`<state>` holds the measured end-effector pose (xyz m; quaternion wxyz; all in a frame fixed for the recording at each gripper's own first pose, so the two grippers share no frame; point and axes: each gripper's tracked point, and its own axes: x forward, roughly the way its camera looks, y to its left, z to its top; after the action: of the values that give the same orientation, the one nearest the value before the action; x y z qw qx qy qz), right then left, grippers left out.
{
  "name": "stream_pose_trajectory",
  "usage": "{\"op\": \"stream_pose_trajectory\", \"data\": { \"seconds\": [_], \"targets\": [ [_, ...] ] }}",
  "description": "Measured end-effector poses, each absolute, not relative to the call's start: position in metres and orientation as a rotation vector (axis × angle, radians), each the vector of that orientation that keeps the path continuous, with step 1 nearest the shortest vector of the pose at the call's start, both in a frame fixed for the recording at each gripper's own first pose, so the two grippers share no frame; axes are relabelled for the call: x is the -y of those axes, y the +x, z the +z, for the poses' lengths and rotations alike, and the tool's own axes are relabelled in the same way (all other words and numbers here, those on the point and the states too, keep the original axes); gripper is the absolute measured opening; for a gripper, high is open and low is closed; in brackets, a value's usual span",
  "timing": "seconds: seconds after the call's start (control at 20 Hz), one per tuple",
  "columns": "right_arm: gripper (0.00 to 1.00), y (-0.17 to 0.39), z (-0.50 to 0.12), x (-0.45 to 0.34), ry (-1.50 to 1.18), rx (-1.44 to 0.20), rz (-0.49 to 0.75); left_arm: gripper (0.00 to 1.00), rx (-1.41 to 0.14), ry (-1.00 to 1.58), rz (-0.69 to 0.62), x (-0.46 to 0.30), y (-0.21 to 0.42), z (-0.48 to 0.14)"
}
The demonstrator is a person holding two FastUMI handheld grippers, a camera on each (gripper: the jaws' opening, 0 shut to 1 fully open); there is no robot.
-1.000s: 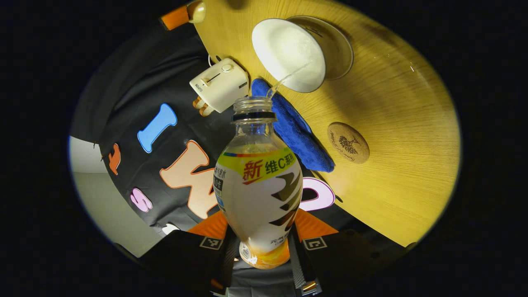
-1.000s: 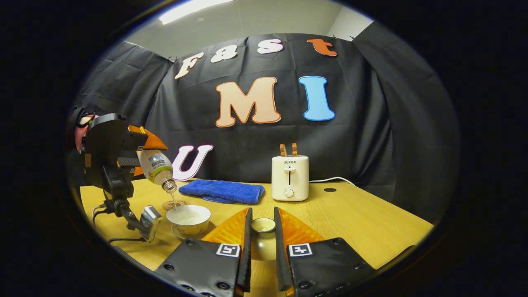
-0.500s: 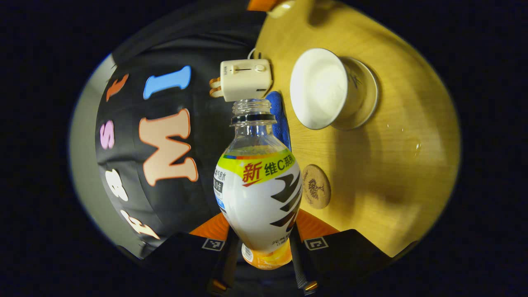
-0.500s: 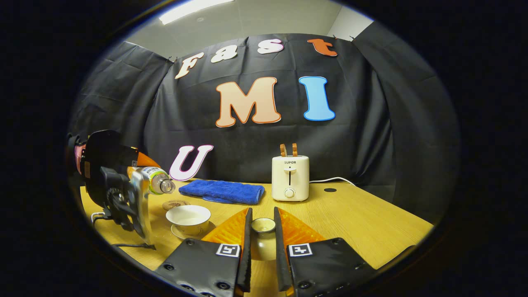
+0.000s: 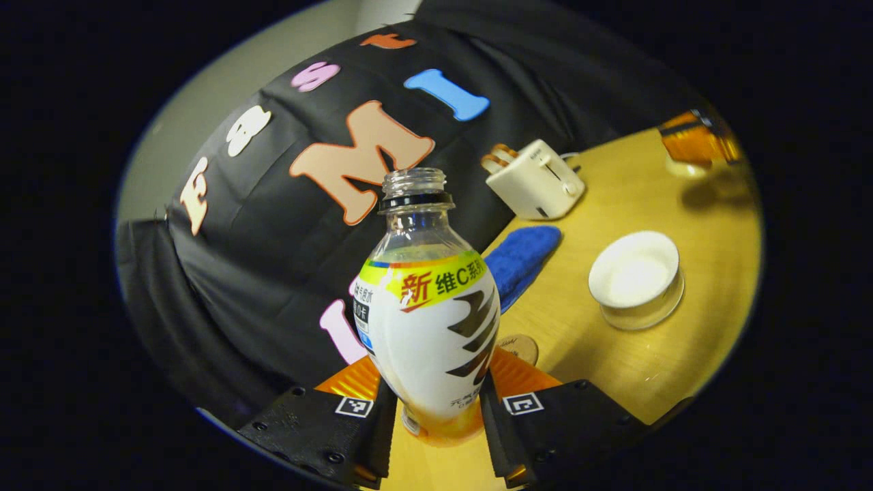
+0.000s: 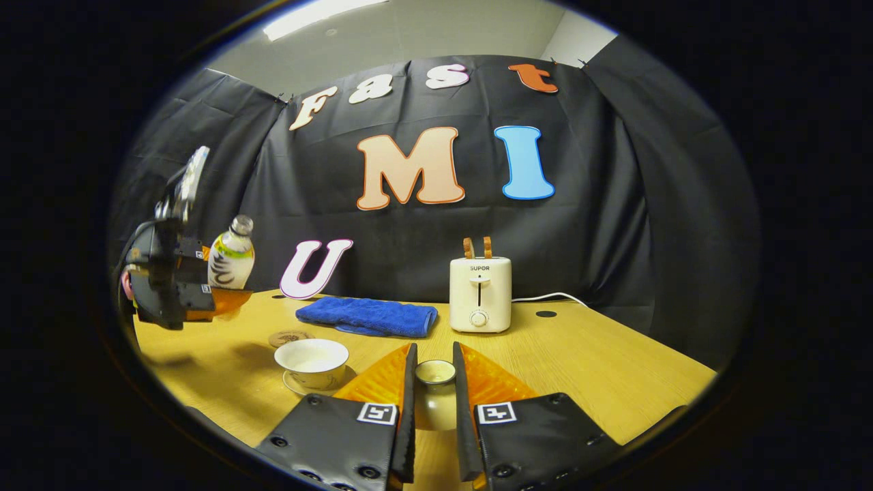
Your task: Open the teacup lid with one hand, grasp the water bottle and pour water into the teacup with the other hand; after pouring, place the water bottle on the coaster and then close the teacup lid.
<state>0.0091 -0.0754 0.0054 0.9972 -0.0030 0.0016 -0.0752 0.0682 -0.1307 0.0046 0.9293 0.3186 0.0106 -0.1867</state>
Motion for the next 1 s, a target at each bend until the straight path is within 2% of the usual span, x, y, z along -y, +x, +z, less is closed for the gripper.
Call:
{"op": "stream_pose_trajectory", "data": {
  "seconds": [0.15,0.4,0.65,1.0],
  "targets": [
    [0.29,0.009,0.005,0.076,-0.006,-0.005,-0.150,0.53,0.003,0.406,-0.410,0.134,0.072,0.015],
    [0.29,0.009,0.006,0.076,-0.007,-0.004,-0.150,0.53,-0.001,0.148,-0.465,0.151,0.070,0.017],
    [0.29,0.009,0.006,0.075,-0.007,-0.004,-0.150,0.53,-0.010,0.061,-0.495,0.168,0.084,0.005],
    [0.29,0.009,0.006,0.075,-0.007,-0.003,-0.149,0.54,-0.021,0.077,-0.464,0.177,0.111,-0.013]
  ]
}}
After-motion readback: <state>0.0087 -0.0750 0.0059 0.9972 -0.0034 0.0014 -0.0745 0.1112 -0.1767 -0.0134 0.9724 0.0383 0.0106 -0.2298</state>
